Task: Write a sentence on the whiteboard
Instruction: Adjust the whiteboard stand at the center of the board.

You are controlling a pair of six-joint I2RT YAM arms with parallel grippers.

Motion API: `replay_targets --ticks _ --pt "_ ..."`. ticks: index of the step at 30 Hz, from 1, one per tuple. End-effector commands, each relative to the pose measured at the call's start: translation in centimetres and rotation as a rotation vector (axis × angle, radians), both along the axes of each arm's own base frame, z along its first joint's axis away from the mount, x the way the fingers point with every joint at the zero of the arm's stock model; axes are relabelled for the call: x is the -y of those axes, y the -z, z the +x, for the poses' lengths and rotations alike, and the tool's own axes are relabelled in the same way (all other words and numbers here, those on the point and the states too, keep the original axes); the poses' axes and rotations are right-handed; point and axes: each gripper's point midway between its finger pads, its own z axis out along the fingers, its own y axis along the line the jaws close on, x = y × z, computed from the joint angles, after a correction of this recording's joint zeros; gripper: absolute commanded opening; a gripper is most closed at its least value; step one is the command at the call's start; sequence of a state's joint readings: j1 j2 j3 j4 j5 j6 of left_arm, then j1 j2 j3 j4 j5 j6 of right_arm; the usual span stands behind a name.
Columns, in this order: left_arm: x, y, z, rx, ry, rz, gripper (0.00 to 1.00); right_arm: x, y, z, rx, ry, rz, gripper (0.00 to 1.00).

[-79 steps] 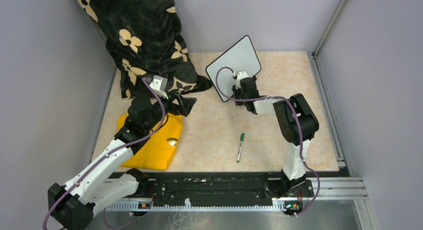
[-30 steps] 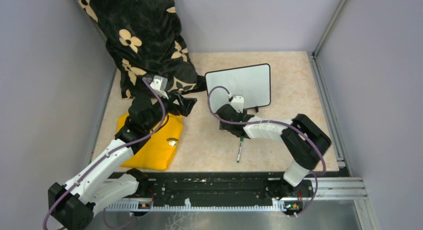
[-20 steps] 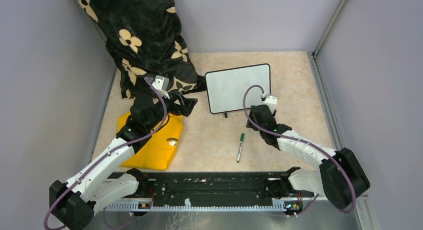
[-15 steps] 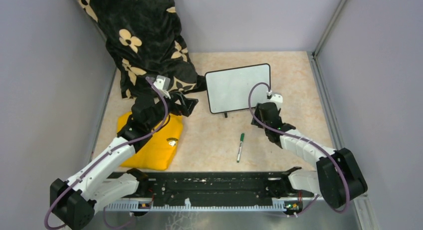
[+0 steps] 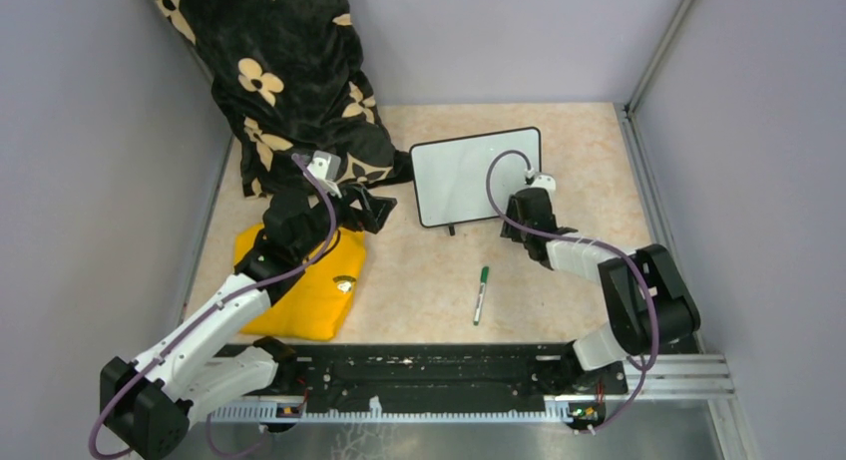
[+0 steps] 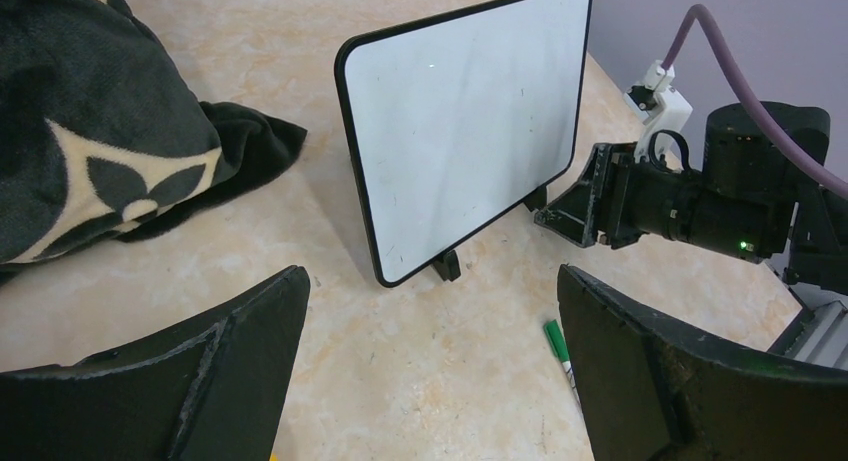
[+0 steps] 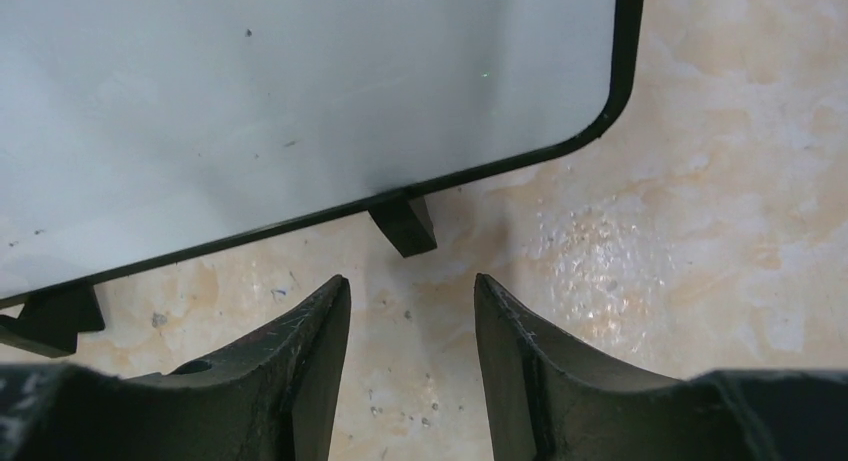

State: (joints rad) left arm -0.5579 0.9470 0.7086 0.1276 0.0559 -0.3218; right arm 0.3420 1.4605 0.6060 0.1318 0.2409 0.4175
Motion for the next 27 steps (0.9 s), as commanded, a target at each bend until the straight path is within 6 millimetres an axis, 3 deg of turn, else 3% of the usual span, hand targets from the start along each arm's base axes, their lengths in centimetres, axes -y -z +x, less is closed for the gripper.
replay_targets --ticks 1,9,18,27 --pt "0.1 -1.6 -0.2 0.035 0.014 -0.029 0.99 -0.7 -2.6 3.7 0.094 -0.007 0.005 0.48" --pt "0.1 -1.6 -0.3 0.036 0.016 -0.031 0.99 -0.8 -1.3 4.4 0.065 -0.018 -0.020 0.39" --pt "0.3 -1.5 -0.4 0.030 0.028 -0.036 0.99 -1.1 -1.1 3.8 0.059 -0.041 -0.007 0.21" --pt "0.5 -1.4 -0.5 0.027 0.037 -0.039 0.99 -2.5 -0.9 2.5 0.050 -0.083 0.013 0.14"
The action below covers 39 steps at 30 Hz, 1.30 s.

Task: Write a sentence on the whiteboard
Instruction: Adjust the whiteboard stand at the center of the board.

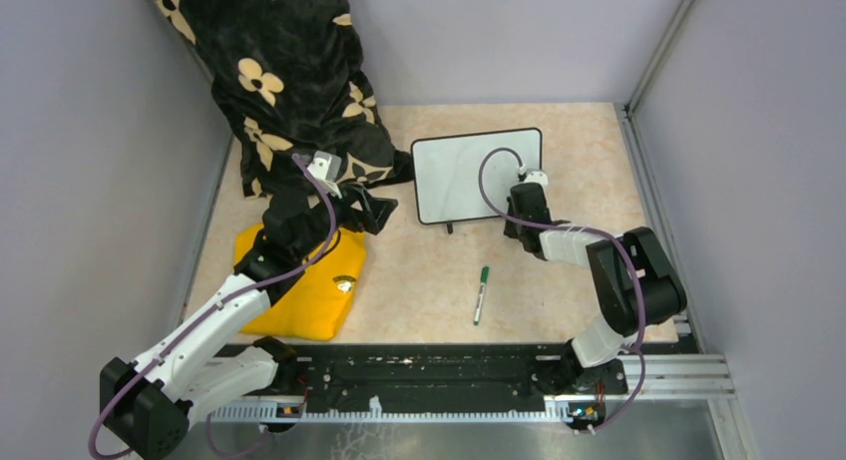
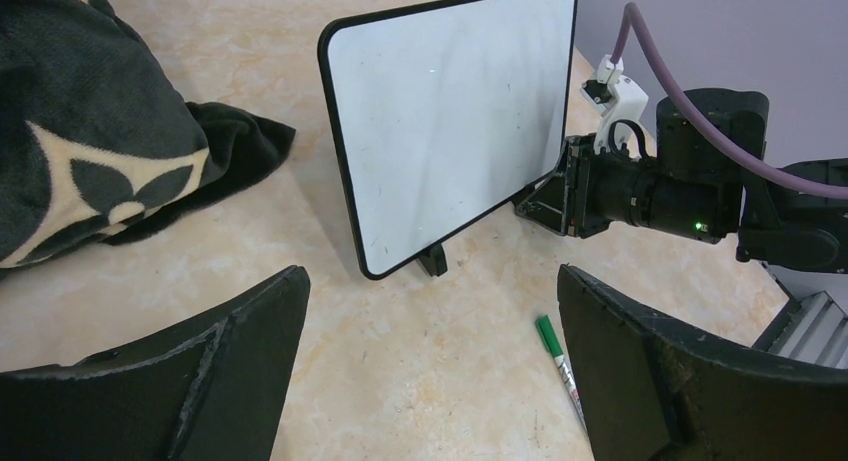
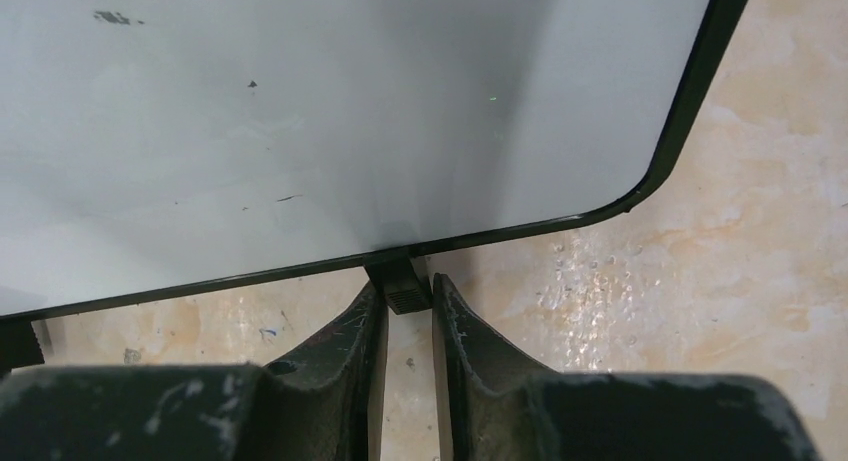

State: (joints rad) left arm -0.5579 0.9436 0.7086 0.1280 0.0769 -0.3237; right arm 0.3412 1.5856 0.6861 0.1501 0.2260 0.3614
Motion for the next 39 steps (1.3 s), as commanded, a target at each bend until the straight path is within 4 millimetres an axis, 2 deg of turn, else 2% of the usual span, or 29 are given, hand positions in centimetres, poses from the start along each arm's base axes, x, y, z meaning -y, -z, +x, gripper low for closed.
replay_targets --ticks 1,7,14,19,29,32,39 --pt "0.3 -1.3 -0.2 0.024 0.017 -0.035 0.99 -2.0 -2.1 0.4 0.073 -0.043 0.056 0.13" --pt "0.2 -1.3 -0.1 0.023 0.016 -0.035 0.99 -3.0 -1.9 -0.6 0.062 -0.063 0.028 0.12" --pt "0.4 -1.1 -0.1 0.016 0.019 -0.034 0.99 -4.0 -1.5 -2.6 0.047 -0.060 0.030 0.09" --pt "0.5 -0.8 -0.1 0.007 0.027 -0.035 0.99 -5.1 -2.0 -3.7 0.056 -0.085 0.028 0.08" --pt "0.9 -0.4 -0.1 -0.009 0.038 -0.033 0.99 -4.2 -1.8 -6.0 0.072 -0.144 -0.018 0.06" --pt "1.0 -0.2 0.0 -0.014 0.041 -0.032 0.99 -4.0 -1.9 -6.1 0.075 -0.164 -0.039 0.05" --pt "1.0 0.0 0.0 -0.014 0.043 -0.026 0.99 -5.7 -2.1 -5.6 0.092 -0.270 -0.025 0.04"
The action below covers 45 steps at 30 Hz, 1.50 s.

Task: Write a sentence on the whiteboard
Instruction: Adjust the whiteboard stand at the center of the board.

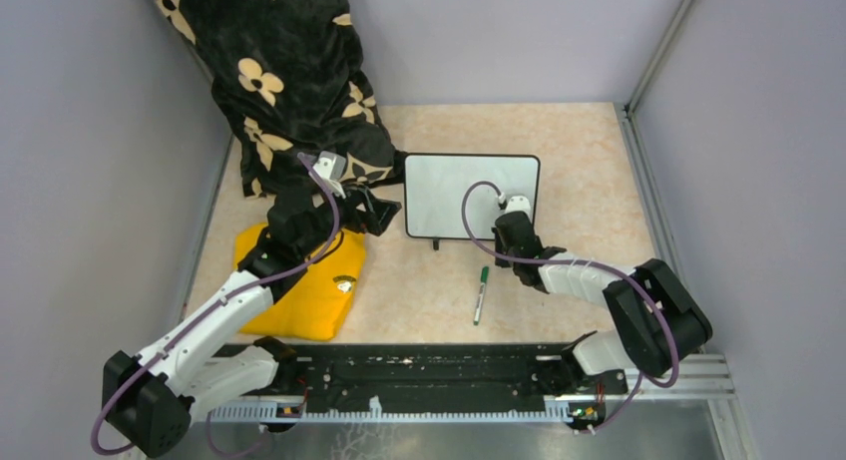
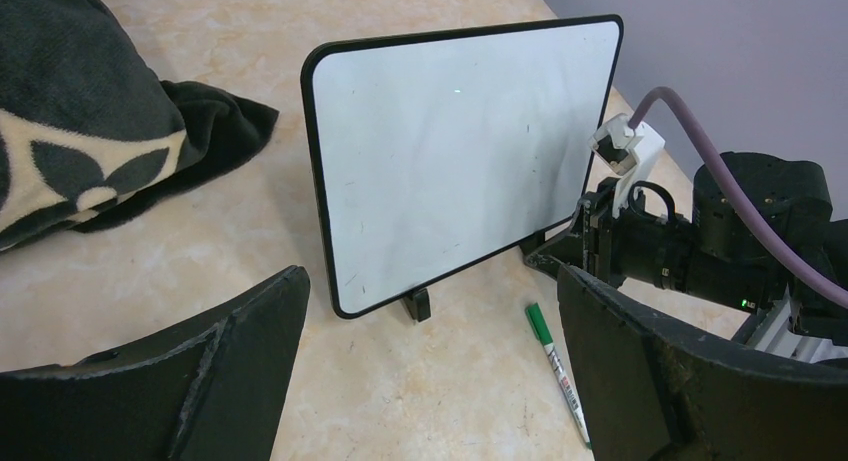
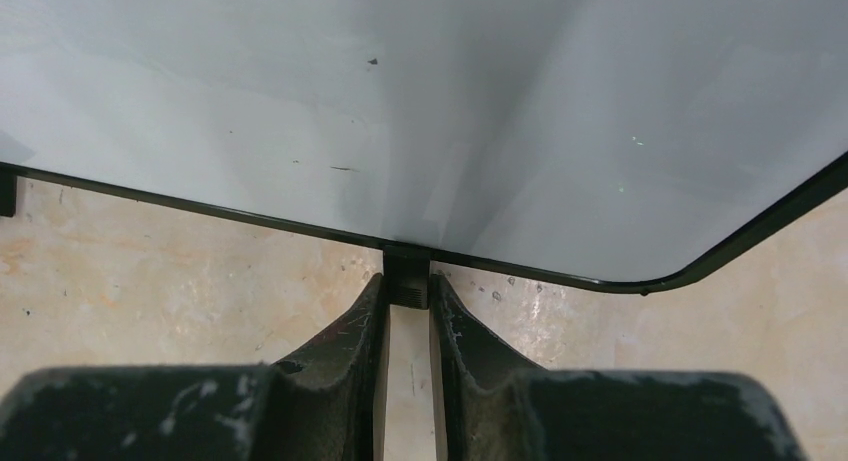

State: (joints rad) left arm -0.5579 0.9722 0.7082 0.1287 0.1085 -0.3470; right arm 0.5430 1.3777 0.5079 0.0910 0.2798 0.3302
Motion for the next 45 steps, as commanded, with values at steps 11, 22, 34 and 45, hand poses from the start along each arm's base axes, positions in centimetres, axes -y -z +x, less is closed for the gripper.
replay_targets --ticks 11,22,34,45 --pt "0.3 -0.8 0.1 0.024 0.015 -0.017 0.99 -5.6 -2.2 1.6 0.082 -0.181 0.069 0.03" --pt "0.3 -0.7 0.2 0.019 0.009 -0.017 0.99 -4.3 -1.0 0.5 0.022 -0.027 0.117 0.04" --pt "0.3 -0.6 0.2 0.015 0.011 -0.018 0.99 -3.9 -1.3 -0.4 0.014 0.023 0.142 0.07" --pt "0.1 -1.0 0.1 0.026 0.004 -0.023 0.99 -3.9 -7.5 -0.7 0.079 -0.010 0.181 0.36"
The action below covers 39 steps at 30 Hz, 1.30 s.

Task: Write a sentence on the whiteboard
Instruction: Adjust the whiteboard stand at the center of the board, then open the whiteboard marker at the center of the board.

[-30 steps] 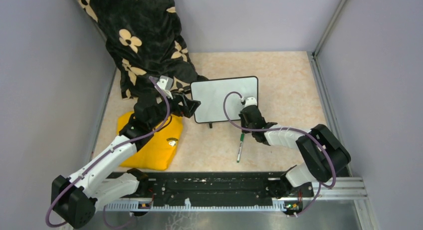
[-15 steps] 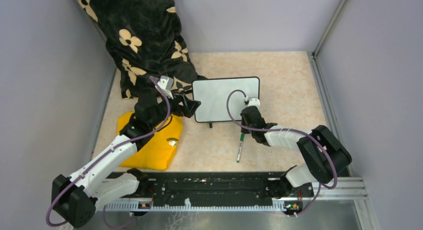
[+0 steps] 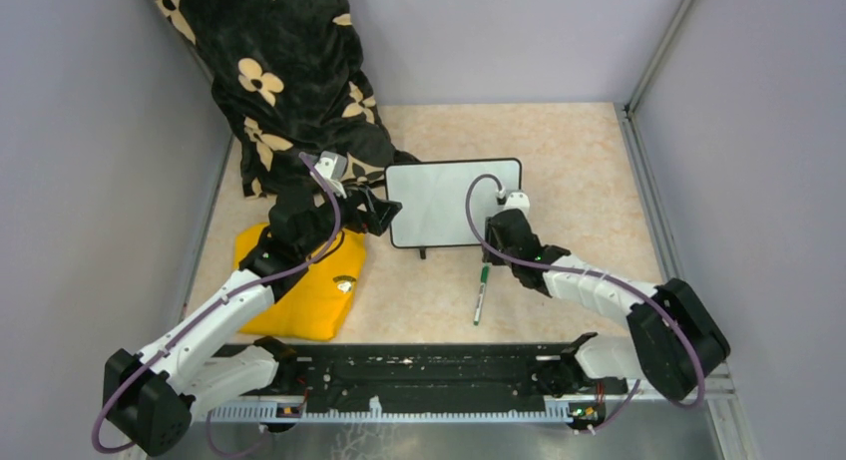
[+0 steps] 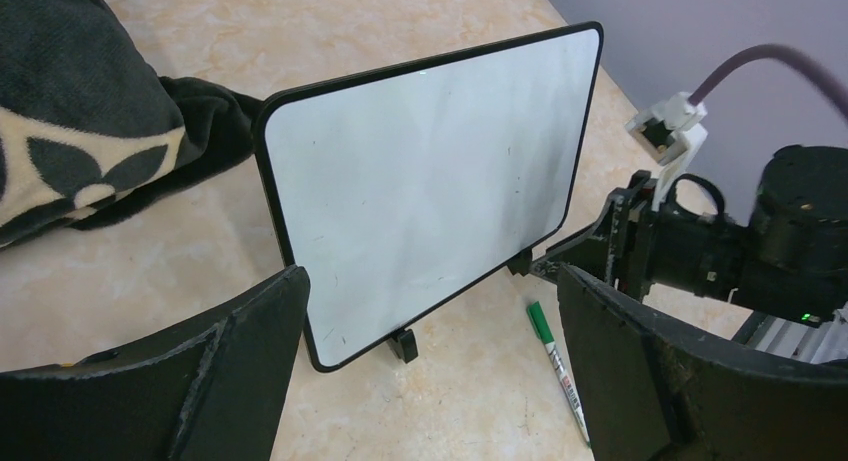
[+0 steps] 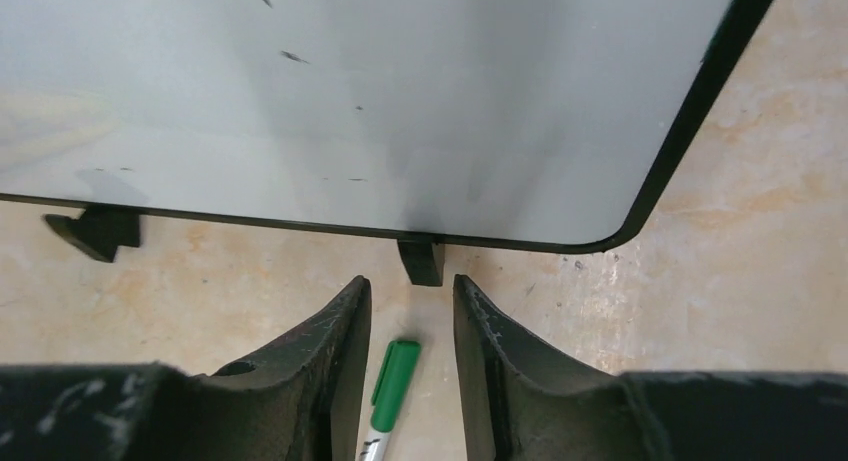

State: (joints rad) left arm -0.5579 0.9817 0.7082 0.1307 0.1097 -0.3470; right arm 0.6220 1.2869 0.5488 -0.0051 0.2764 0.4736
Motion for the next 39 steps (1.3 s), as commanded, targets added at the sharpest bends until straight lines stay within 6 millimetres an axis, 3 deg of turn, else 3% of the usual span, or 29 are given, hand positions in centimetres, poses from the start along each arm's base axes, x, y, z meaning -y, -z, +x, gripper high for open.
replay_targets --ticks 1,7,11,18,21,24,27,33,39 --pt "0.0 -1.4 0.0 0.035 0.001 -0.027 0.99 -0.9 -5.1 0.2 0.075 -0.027 0.065 0.36" --pt "-0.1 -1.5 0.1 0.031 -0.008 -0.030 0.99 -0.9 -5.6 -3.3 0.055 0.024 0.012 0.35" --pt "-0.9 -1.5 0.6 0.016 -0.068 -0.032 0.99 -1.2 -4.9 -5.9 0.073 0.073 -0.044 0.41" --pt "-2.6 -1.6 1.4 -0.007 -0.192 -0.055 0.99 0.6 -3.2 -7.2 -0.014 0.351 0.037 0.46" --pt "-3.1 -1.6 1.6 -0.037 -0.234 -0.072 0.99 0.0 -2.9 -7.3 -0.032 0.330 0.057 0.70" --pt "-3.9 -1.7 1.8 -0.044 -0.282 -0.083 0.99 -1.3 -2.6 -7.3 -0.034 0.231 0.094 0.75" --pt "-4.1 -1.8 1.8 -0.029 -0.288 -0.069 0.99 -1.8 -2.1 -7.4 -0.050 0.182 0.139 0.72" --pt "-4.3 -1.8 1.7 -0.020 -0.286 -0.051 0.99 -1.7 0.2 -7.8 -0.147 0.138 0.089 0.52" --pt "-3.6 -1.7 1.5 -0.013 -0.244 -0.058 0.99 -2.4 1.1 -7.6 -0.167 0.093 0.048 0.45"
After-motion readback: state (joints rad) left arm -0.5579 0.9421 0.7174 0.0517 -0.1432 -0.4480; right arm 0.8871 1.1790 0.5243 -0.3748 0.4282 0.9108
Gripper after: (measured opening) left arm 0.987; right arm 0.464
